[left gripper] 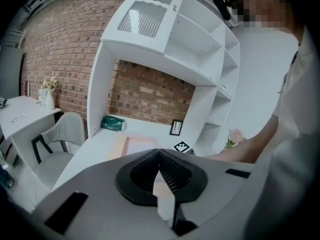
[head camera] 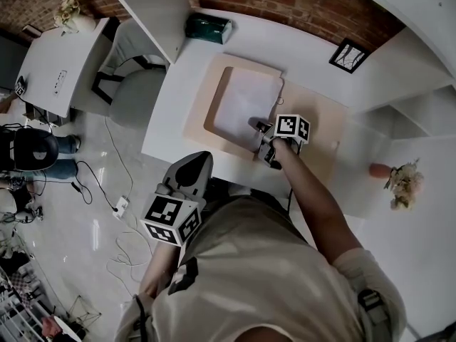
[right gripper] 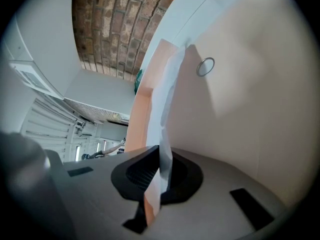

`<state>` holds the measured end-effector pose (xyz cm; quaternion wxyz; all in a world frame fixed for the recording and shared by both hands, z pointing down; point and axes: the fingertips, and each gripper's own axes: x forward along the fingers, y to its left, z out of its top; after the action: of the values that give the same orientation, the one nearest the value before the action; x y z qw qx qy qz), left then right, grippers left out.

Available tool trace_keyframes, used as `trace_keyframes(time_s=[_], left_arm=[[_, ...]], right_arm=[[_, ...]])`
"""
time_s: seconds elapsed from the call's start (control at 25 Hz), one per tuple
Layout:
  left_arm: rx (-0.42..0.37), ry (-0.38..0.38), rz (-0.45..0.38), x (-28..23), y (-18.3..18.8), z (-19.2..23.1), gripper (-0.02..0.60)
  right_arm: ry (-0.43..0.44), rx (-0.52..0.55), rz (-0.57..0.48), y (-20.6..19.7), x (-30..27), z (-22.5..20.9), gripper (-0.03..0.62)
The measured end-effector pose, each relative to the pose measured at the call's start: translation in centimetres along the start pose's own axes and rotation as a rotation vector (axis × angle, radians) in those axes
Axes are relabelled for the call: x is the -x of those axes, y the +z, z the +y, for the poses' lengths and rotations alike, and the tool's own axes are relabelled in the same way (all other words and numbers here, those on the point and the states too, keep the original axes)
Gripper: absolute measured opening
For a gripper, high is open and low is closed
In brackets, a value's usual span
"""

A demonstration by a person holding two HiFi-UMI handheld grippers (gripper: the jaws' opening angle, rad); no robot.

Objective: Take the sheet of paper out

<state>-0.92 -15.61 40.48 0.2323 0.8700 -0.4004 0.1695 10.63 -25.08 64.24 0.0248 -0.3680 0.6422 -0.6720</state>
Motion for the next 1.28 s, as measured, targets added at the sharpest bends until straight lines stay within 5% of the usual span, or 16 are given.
trace_keyframes(time_s=[1.28], left_arm=[[-0.013, -0.036, -0.012, 1.9, -0.9, -0.8, 0.017]], right_arm=[[-0.059, -0.020, -0.089, -0.3, 4.7, -2.7, 0.026]])
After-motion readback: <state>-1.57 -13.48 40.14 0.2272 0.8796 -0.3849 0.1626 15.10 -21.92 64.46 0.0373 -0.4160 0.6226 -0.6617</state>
